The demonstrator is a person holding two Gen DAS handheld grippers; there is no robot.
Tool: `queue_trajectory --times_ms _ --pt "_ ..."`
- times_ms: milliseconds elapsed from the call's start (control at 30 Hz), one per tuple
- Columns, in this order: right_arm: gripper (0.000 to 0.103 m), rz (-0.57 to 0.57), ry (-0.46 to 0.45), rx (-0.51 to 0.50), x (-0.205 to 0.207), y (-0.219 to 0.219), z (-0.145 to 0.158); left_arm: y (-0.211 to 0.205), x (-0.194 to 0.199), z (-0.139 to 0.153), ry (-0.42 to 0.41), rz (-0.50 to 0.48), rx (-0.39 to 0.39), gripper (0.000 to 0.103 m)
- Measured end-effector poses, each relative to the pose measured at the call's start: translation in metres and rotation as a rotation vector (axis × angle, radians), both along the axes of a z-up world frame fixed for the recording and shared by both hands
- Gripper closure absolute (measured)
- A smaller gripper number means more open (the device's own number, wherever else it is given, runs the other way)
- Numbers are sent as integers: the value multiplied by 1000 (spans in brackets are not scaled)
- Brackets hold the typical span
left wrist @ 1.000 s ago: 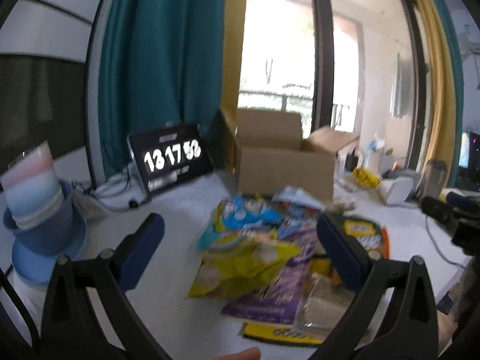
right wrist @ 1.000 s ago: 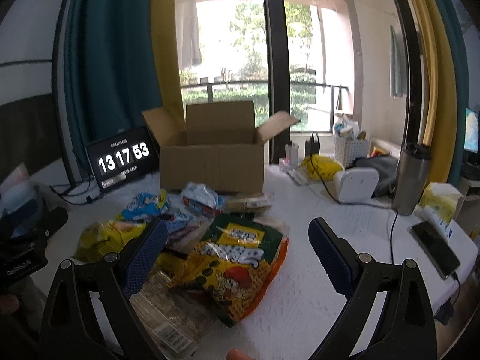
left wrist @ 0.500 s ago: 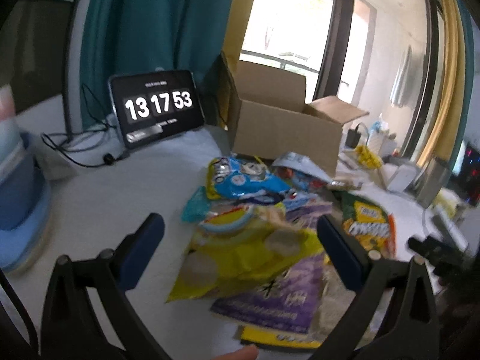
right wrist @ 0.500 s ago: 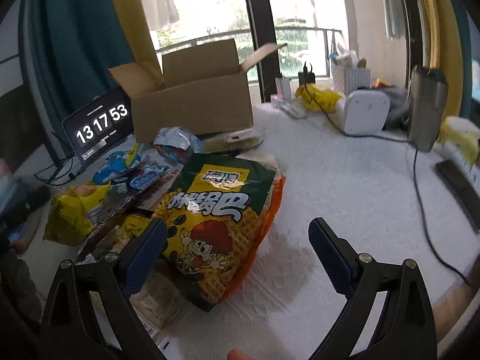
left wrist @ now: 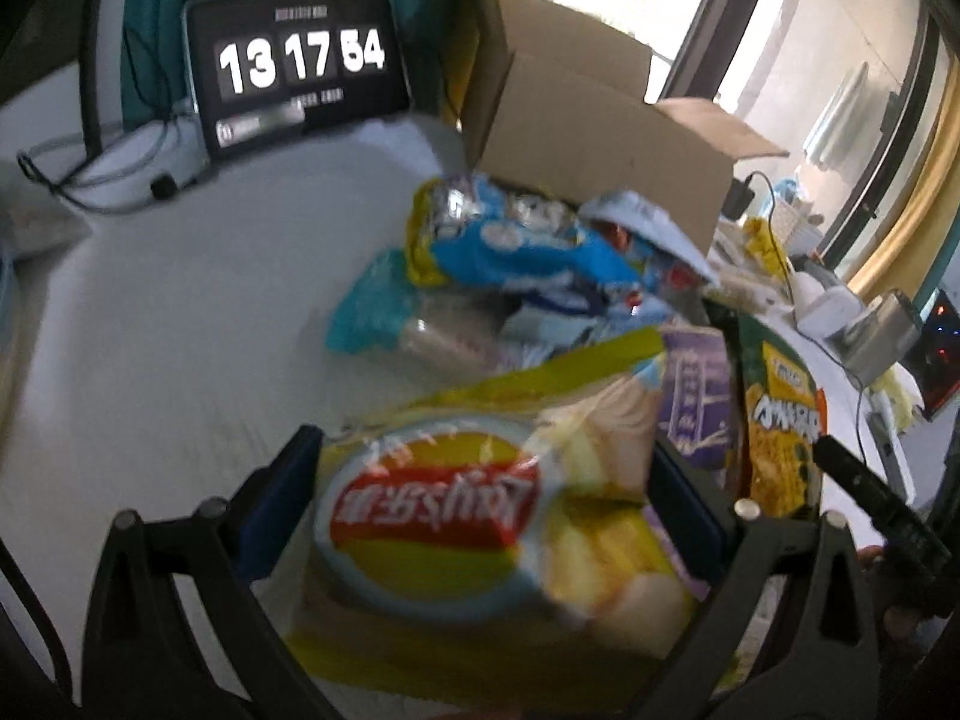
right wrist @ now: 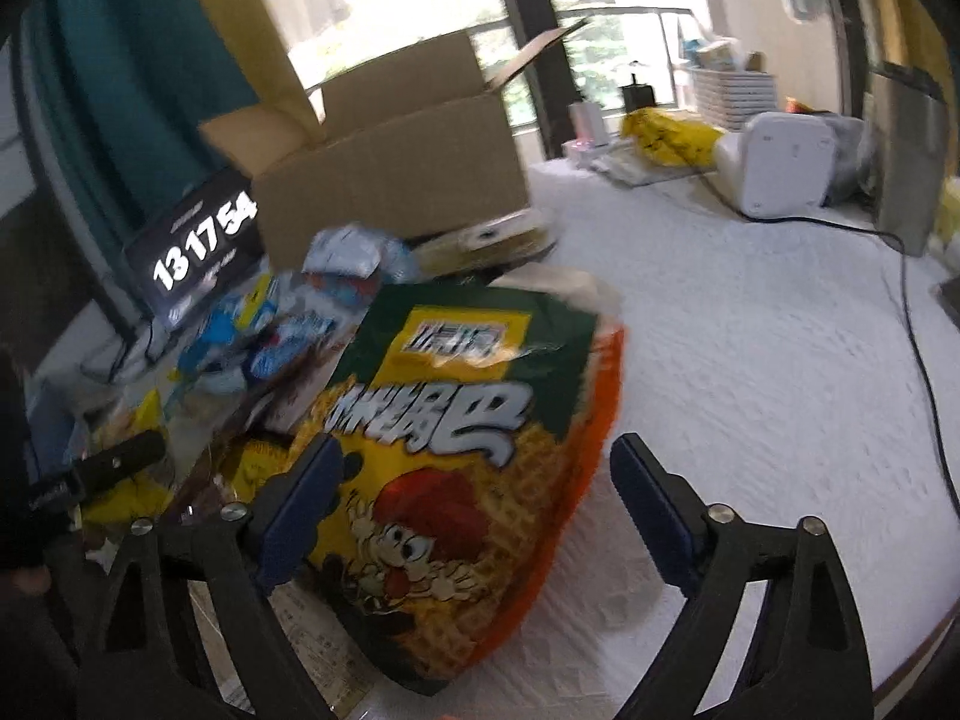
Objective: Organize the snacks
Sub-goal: 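Grasp the yellow Lay's bag with left while right grasps the green-orange snack bag, then carry the Lay's bag with left while right lowers the green-orange bag into the box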
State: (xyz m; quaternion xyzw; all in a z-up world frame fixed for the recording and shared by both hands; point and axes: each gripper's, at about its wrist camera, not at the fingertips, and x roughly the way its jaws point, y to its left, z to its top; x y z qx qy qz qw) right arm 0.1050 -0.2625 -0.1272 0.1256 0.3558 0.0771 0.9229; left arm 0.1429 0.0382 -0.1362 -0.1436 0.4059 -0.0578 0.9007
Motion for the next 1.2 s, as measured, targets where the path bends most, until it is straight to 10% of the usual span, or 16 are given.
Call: queue_trajectory --times_ms 133,400,733,867,1200 --pt "16 19 28 -19 5 8 -10 0 1 -13 53 -19 -37 13" --pt "57 3 -28 -82 -9 2 1 -5 -12 -12 33 -48 -41 28" --pt "57 -51 -85 -126 -30 -16 16 1 -33 26 -89 -37 -24 29" --pt "79 -18 -89 -135 -30 -12 15 -1 -35 38 -124 -42 -10 29" --pt "92 -33 -197 -159 -33 -19 54 -11 -28 71 -185 -61 26 29"
